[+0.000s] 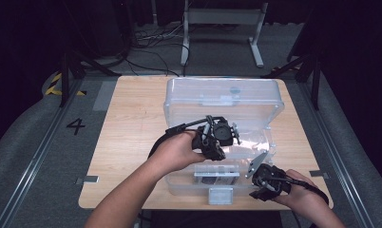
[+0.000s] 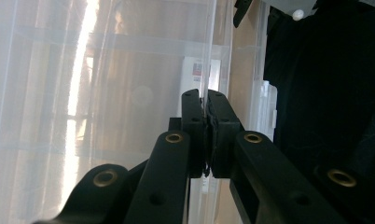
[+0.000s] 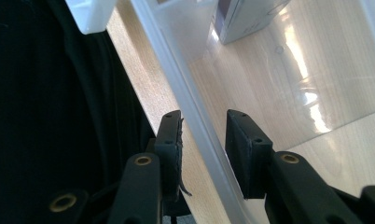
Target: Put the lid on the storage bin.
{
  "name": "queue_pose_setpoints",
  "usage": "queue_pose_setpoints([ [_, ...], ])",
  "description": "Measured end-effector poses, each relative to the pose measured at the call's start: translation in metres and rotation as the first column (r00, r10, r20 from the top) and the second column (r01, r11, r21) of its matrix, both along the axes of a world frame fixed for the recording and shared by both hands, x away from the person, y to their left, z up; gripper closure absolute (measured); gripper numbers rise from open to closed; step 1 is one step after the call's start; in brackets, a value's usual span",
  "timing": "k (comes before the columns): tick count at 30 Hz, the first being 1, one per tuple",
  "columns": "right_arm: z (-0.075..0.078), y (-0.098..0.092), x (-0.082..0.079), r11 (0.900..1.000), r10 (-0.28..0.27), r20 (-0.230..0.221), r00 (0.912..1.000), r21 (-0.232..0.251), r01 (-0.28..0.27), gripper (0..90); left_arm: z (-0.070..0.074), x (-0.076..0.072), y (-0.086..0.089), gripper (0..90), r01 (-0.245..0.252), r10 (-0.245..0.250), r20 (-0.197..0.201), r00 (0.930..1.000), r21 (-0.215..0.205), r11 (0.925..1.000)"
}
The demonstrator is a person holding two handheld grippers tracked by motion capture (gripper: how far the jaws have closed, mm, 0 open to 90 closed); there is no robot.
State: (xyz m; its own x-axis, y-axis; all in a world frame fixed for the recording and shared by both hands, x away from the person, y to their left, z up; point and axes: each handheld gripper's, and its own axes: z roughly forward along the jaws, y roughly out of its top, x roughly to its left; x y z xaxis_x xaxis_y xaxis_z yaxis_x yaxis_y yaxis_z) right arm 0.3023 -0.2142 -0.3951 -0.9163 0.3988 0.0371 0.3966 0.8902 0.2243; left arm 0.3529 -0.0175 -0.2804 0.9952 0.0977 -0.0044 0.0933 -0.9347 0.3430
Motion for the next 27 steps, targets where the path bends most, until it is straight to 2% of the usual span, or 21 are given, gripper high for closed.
queue_pose_setpoints([
  [5,0.007,0.001,-0.004,1.0,0.006,0.021,0.9998,0.004,-0.006,66.0,0.0,0.0,0.0,87.0,-0.002,0.002,-0.004,1.0,0.002,1.0],
  [6,0.01,0.0,-0.004,1.0,0.022,0.039,0.999,0.012,-0.022,66.0,0.0,0.001,0.0,86.9,-0.002,0.002,-0.002,1.0,-0.002,1.0],
  [8,0.013,-0.001,-0.005,1.0,0.016,0.051,0.9986,0.013,-0.017,66.0,0.0,0.001,0.0,86.9,-0.002,0.002,-0.004,1.0,-0.004,1.0],
  [15,0.026,-0.004,-0.008,0.999,0.012,0.074,0.9972,0.04,-0.015,67.1,0.001,0.001,0.0,86.9,-0.003,0.003,-0.01,0.9999,0.002,1.0],
  [20,0.031,-0.005,-0.009,0.999,0.01,0.091,0.9958,0.042,-0.014,67.5,0.001,0.001,0.0,86.9,-0.005,0.005,-0.01,0.9999,0.0,1.0],
  [27,0.041,-0.008,-0.011,0.997,0.006,0.108,0.9941,0.08,-0.015,67.5,0.0,0.001,-0.001,86.8,-0.006,0.006,-0.011,0.9999,-0.001,1.0],
])
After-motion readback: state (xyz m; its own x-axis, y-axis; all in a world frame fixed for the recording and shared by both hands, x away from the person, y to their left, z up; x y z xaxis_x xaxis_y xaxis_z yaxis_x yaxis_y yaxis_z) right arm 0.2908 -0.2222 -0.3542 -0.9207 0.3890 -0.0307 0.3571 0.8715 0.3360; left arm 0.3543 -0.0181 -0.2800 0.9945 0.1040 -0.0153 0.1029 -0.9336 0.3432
